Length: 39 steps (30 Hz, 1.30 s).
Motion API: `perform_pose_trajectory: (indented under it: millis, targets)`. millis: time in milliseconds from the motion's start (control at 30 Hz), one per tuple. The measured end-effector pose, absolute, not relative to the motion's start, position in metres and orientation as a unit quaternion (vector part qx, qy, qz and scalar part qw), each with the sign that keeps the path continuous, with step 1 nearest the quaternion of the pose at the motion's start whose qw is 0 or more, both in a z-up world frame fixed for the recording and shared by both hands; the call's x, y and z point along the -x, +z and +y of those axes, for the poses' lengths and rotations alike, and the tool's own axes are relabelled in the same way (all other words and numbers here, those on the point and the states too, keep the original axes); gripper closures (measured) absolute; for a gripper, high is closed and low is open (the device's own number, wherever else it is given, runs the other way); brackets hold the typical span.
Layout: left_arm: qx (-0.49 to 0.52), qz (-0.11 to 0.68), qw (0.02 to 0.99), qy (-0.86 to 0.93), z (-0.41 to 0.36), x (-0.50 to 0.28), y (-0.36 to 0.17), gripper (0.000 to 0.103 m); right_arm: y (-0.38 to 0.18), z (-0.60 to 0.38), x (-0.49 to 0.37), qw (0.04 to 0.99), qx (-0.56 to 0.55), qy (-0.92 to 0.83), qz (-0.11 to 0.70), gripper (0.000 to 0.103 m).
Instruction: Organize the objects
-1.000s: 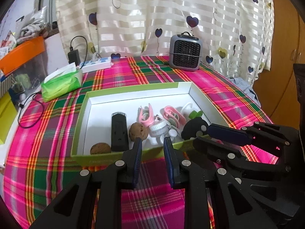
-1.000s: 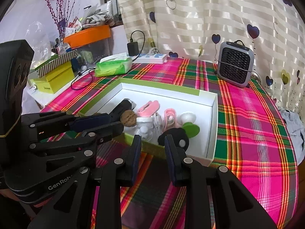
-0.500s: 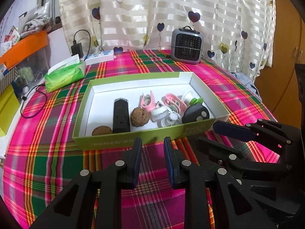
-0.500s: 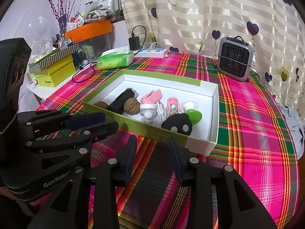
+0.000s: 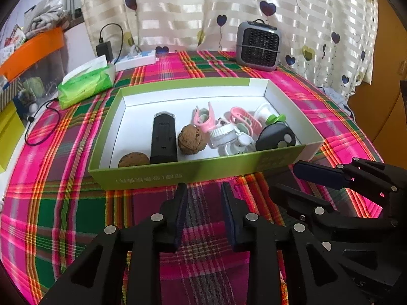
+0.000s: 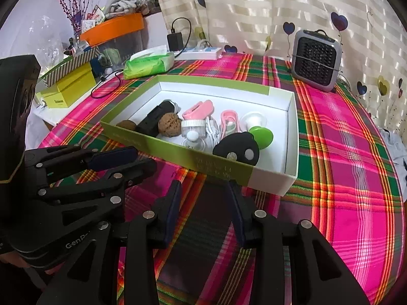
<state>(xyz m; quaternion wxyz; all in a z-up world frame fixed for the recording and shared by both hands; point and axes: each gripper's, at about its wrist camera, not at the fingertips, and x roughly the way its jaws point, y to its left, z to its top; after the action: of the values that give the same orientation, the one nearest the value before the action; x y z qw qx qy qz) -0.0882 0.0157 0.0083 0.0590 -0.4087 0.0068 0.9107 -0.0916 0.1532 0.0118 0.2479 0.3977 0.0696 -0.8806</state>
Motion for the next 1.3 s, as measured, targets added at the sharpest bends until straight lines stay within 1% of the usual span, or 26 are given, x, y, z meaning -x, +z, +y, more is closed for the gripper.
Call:
perform_pose_trajectory:
  millis: [667, 1300]
  targets:
    - [0.426, 0.023, 0.036, 0.904, 0.021, 0.098, 0.003, 0.077, 0.003, 0.148, 0.104, 0.212, -0.424, -0.877, 0.083, 0.065]
    - [0.425, 0.023, 0.033, 0.904, 0.019, 0.098, 0.003, 0.077, 0.003, 0.148, 0.106, 0.208, -0.424, -0.877, 0.084, 0.065]
